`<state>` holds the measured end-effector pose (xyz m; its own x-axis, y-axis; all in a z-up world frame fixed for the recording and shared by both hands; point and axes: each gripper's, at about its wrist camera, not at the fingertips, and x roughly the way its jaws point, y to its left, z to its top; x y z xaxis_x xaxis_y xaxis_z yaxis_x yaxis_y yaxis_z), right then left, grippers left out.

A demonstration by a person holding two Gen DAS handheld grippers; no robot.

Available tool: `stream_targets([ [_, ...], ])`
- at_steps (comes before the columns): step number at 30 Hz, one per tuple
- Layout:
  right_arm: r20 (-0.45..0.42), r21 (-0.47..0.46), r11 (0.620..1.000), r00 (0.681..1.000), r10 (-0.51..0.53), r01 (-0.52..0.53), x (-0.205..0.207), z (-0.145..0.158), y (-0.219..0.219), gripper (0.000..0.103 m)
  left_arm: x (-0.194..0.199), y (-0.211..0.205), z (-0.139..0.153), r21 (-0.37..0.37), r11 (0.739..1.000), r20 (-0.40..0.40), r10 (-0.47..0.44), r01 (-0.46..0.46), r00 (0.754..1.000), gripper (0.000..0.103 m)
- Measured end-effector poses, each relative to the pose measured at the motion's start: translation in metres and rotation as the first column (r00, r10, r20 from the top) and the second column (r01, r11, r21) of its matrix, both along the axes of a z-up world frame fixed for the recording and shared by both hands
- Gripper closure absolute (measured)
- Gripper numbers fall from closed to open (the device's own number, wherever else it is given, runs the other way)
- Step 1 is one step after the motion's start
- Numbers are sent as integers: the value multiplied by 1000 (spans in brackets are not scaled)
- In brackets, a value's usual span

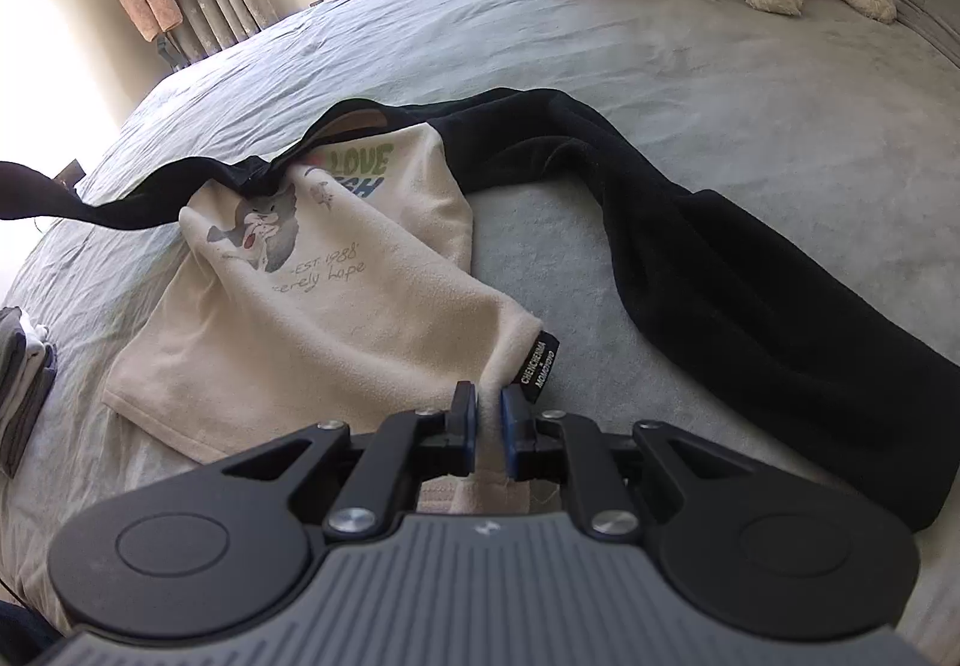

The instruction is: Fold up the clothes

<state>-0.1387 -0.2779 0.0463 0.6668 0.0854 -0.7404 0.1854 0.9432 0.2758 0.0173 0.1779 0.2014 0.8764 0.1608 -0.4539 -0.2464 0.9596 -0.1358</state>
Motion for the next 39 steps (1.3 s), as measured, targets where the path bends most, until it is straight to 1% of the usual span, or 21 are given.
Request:
stream_targets([
  [2, -4, -8, 1000, 1000, 10, -10, 1, -1, 3, 89, -23, -8, -13, 16, 995, 38, -98, 97, 994, 15],
  [4, -2, -15, 1000, 1000, 17, -17, 2, -2, 6, 89, -41, -21, -33, 20, 988, -21, -151, 151, 988, 15],
  [6, -7, -31, 999, 1000, 26, -26, 1, -3, 10, 89, -57, -33, -63, -99, 968, -113, -241, 231, 964, 15],
  [8, -19, -53, 998, 999, 32, -33, 0, -7, 14, 88, -65, -49, -91, -206, 935, -191, -326, 287, 926, 15],
  [10, -33, -80, 996, 999, 30, -32, -1, -10, 18, 88, -72, -66, -115, -289, 905, -263, -390, 314, 882, 16],
  [11, -32, -84, 996, 999, 25, -28, -2, -10, 19, 88, -74, -72, -123, -316, 896, -285, -402, 311, 870, 18],
  [13, -27, -76, 997, 1000, 15, -17, -2, -10, 19, 88, -77, -85, -135, -340, 889, -296, -412, 308, 862, 20],
  [16, -20, -43, 999, 1000, -10, 9, -4, -10, 18, 88, -75, -100, -146, -283, 905, -312, -399, 316, 863, 22],
  [17, -23, -35, 999, 999, -23, 22, -4, -10, 16, 87, -73, -102, -151, -269, 910, -326, -395, 317, 859, 26],
  [18, -26, -28, 999, 999, -37, 36, -4, -11, 14, 87, -72, -104, -157, -255, 914, -340, -392, 317, 855, 39],
  [20, -31, -15, 998, 998, -58, 57, -4, -12, 11, 87, -68, -105, -166, -262, 909, -362, -403, 323, 840, 50],
  [22, -35, 1, 997, 997, -72, 73, -4, -12, 7, 87, -69, -107, -169, -257, 907, -353, -409, 333, 842, 52],
  [23, -36, 7, 997, 996, -76, 76, -4, -13, 6, 87, -69, -109, -170, -248, 906, -345, -414, 343, 842, 57],
  [25, -40, 13, 997, 996, -78, 78, -2, -13, 5, 87, -70, -113, -171, -249, 898, -338, -432, 363, 836, 71],
  [26, -43, 14, 997, 996, -76, 76, -1, -14, 5, 87, -70, -114, -172, -250, 896, -341, -435, 366, 833, 84],
  [27, -46, 15, 997, 996, -73, 74, 0, -15, 5, 87, -71, -115, -172, -248, 897, -343, -435, 366, 833, 92],
  [30, -42, 2, 999, 998, -47, 47, 1, -17, 7, 85, -76, -112, -162, -263, 895, -314, -432, 360, 845, 97],
  [33, 12, -12, 999, 999, -39, 39, -5, -10, 9, 94, -91, -98, -138, -337, 875, -240, -437, 348, 867, 97],
  [35, 52, 22, 998, 997, -52, 51, -10, -3, 3, 95, -113, -88, -116, -383, 850, -173, -450, 361, 876, 97],
  [38, 79, 79, 994, 994, -77, 70, -17, 3, -8, 95, -151, -74, -94, -407, 836, -107, -445, 369, 889, 97],
  [39, 80, 98, 993, 994, -78, 70, -19, 3, -12, 96, -161, -71, -95, -404, 839, -112, -440, 363, 891, 97],
])
